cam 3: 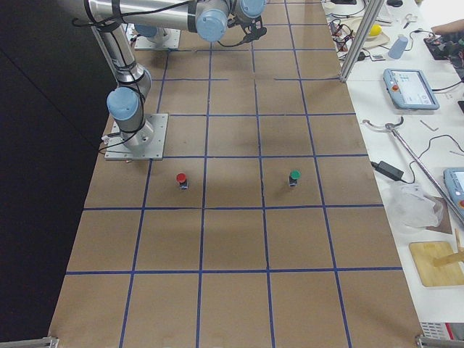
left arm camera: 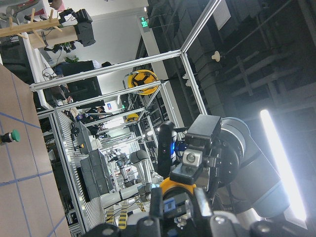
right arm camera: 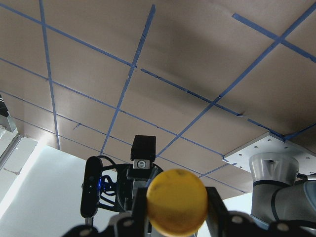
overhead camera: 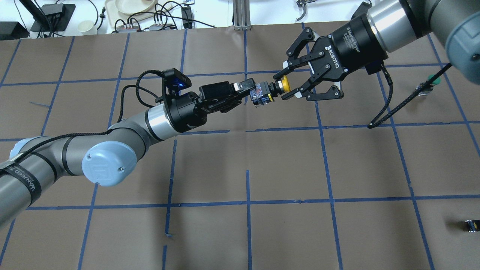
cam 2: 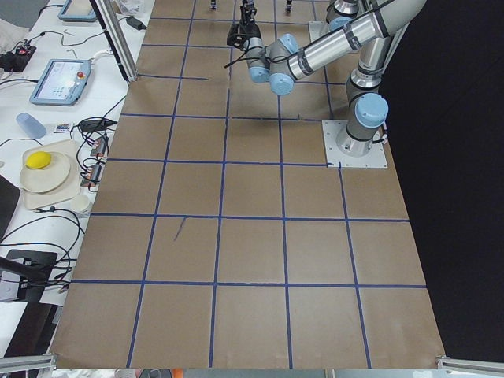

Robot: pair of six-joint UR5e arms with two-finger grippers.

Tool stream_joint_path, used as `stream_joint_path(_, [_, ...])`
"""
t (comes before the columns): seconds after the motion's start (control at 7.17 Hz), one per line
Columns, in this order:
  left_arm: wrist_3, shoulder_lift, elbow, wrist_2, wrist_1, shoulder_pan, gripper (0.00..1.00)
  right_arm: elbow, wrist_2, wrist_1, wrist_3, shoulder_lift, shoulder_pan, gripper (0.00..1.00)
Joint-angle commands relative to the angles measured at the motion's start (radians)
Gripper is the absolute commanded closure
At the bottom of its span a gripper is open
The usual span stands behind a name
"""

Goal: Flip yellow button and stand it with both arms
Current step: 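Open the left gripper and carry the button away with the right gripper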

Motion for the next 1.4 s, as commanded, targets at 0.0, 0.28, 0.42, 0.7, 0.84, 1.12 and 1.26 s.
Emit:
stream_joint_path(0.0, [-0.001,0.000,0.001,0.007,-0.001,0.001,0.00,-0.002,0.000,0.001,0.000,0.000,-0.001,0.85])
stream_joint_path(0.28, [-0.037,0.000,0.012,0.015,0.000,0.001,0.00,-0.008,-0.012,0.001,0.003,0.001,-0.002,0.88])
stream_joint_path(0.42, [-0.067,0.003,0.028,0.029,0.000,0.001,0.00,-0.027,-0.053,-0.003,0.008,-0.002,-0.004,0.88])
stream_joint_path(0.7, [-0.114,0.034,0.085,0.302,0.000,0.017,0.00,-0.082,-0.163,-0.002,-0.018,-0.002,-0.016,0.89])
stream_joint_path(0.84, [-0.128,0.034,0.122,0.416,0.000,0.019,0.00,-0.082,-0.196,0.001,-0.113,-0.002,-0.028,0.88])
stream_joint_path(1.12, [-0.299,0.039,0.240,0.756,0.004,0.022,0.00,-0.073,-0.401,0.006,-0.409,-0.005,-0.074,0.88])
stream_joint_path(1.26, [-0.502,0.045,0.313,0.908,0.017,0.022,0.00,-0.073,-0.544,0.051,-0.554,-0.011,-0.094,0.88])
